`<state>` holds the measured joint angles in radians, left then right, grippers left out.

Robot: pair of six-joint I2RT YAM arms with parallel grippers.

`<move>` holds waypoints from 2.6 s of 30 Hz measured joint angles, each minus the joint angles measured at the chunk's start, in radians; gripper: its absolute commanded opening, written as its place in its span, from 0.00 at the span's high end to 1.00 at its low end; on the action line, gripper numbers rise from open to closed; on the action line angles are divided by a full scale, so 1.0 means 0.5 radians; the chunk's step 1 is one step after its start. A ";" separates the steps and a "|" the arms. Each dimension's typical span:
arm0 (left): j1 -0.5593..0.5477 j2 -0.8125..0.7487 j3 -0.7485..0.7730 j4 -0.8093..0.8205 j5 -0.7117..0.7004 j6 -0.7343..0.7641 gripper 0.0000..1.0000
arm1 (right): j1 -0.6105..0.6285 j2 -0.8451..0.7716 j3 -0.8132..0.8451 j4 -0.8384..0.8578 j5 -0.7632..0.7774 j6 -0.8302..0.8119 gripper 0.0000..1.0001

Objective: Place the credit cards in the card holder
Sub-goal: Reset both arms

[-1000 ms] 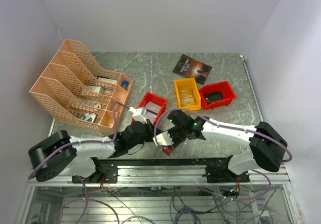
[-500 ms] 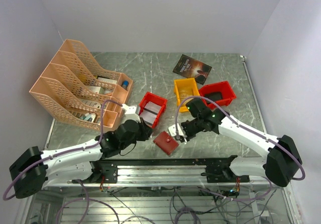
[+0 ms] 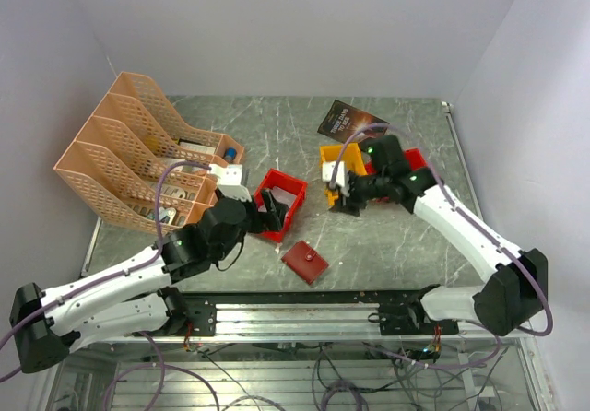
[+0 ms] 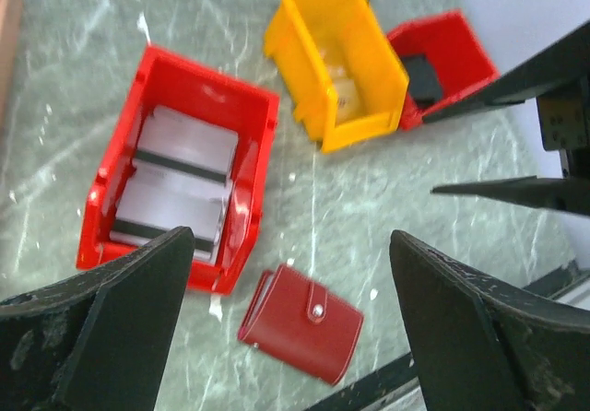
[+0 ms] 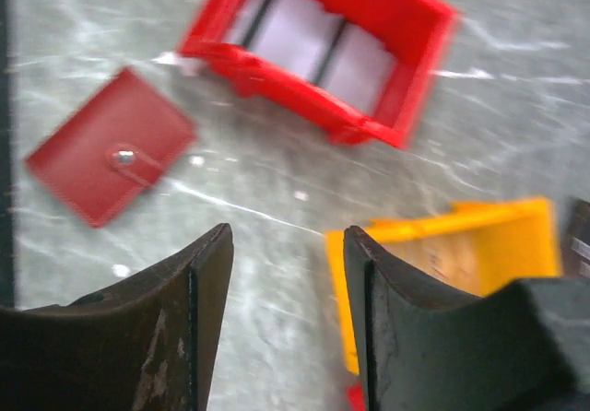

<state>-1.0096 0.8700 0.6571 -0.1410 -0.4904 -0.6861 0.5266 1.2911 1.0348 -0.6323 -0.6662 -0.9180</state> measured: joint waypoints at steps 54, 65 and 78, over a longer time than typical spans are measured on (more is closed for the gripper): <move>0.063 0.159 1.663 -0.542 0.391 0.497 0.02 | -0.591 -0.186 1.540 -0.105 0.813 1.820 0.00; 0.063 0.172 1.650 -0.543 0.414 0.489 0.02 | -0.592 -0.193 1.530 -0.105 0.851 1.830 0.00; 0.063 0.163 1.629 -0.536 0.414 0.493 0.02 | -0.600 -0.194 1.508 -0.104 0.861 1.866 0.00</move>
<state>-0.9779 0.9512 1.4715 -0.4088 -0.2836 -0.4397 0.2264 1.1942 1.7885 -0.6842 -0.2356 0.0151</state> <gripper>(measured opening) 0.980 0.996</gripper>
